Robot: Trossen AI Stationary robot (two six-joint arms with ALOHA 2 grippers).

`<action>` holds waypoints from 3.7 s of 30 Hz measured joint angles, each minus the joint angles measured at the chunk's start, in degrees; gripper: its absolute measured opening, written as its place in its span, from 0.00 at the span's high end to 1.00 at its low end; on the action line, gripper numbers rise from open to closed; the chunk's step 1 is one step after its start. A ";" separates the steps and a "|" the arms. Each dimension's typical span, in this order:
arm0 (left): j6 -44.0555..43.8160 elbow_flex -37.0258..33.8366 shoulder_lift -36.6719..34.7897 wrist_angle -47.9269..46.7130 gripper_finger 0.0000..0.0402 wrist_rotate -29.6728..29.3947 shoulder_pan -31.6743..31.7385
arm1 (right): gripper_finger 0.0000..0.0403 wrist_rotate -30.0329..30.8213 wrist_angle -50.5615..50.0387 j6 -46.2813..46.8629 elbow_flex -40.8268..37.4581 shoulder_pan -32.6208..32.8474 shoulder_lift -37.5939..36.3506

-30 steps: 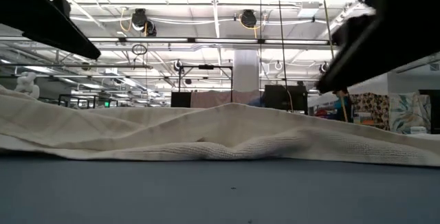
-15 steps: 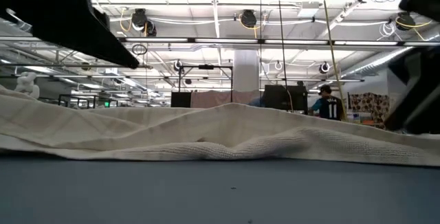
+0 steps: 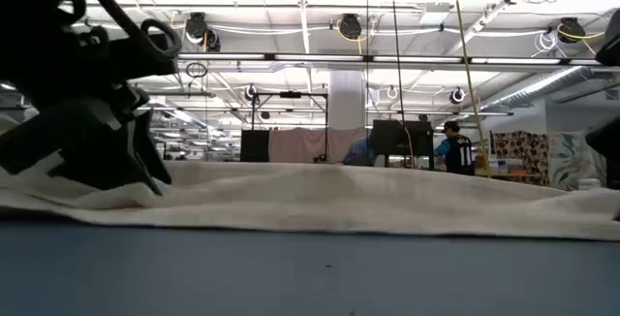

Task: Roll towel into tight, uniform cylinder
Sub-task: Roll the white towel

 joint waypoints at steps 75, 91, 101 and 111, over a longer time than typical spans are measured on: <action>2.47 6.02 -9.08 -15.67 0.35 -7.47 -9.46 | 0.85 14.35 0.70 -23.09 0.15 -8.35 -12.54; 19.90 11.09 -18.64 -27.90 0.35 5.49 -8.45 | 0.85 -8.54 41.67 -38.97 0.70 -22.05 6.19; 43.10 6.44 -16.43 -28.68 0.35 12.45 -6.98 | 0.85 -17.01 42.32 -45.44 12.29 -24.20 16.71; 60.62 5.82 -11.95 -22.94 0.35 11.22 -2.25 | 0.85 -18.30 36.66 -46.07 17.29 -25.27 16.85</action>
